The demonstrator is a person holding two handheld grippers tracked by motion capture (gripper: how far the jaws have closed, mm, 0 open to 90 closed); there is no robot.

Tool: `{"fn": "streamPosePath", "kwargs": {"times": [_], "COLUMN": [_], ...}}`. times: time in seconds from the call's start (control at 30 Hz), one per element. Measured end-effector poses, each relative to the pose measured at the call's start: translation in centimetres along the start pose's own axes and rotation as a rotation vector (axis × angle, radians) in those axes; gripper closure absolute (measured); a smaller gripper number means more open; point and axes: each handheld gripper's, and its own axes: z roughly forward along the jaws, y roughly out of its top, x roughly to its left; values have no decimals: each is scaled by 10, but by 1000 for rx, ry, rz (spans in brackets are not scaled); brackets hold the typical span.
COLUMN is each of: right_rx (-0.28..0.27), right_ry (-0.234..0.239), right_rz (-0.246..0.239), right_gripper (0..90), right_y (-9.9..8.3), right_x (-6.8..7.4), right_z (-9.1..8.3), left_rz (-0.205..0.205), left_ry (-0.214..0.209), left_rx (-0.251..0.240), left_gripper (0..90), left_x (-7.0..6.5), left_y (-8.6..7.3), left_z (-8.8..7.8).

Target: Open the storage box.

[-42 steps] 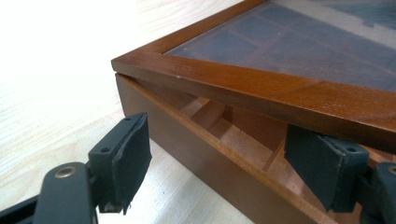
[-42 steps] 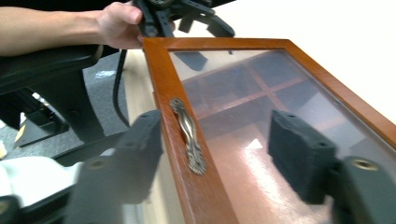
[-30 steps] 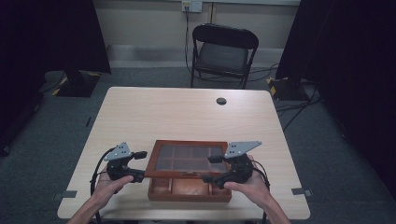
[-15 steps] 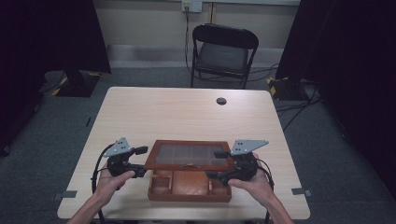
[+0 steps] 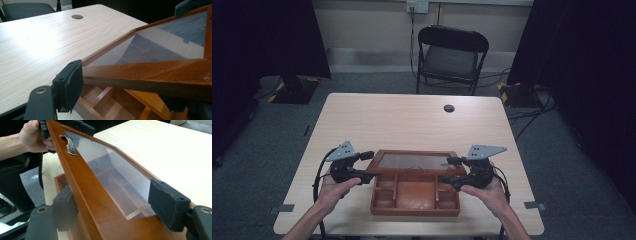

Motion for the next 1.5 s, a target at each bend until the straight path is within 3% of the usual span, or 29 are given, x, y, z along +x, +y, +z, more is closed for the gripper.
{"fn": "streamPosePath", "kwargs": {"times": [0.2, 0.37, 0.47, 0.67, 0.93, 1.5], "right_rx": [-13, -25, -31, -56, -67, -77], "right_ry": [-23, -25, -25, -30, -34, -83], "right_rz": [8, 15, 29, 37, 72, 83], "right_gripper": [303, 347, 394, 431, 415, 425], "right_y": [5, 11, 12, 14, 14, 19], "right_x": [-9, -16, -21, -26, -35, -46], "right_z": [1, 1, 0, -1, 3, 11], "left_rz": [-32, -22, -38, -9, 3, -32], "left_ry": [7, 1, -4, -8, -20, -33], "left_rx": [-23, -21, -26, -16, -10, -20], "left_gripper": [277, 311, 328, 381, 406, 436], "left_x": [2, 5, 6, 10, 16, 30], "left_y": [5, 12, 14, 19, 22, 27], "left_z": [3, 4, 6, 10, 15, 22]}}
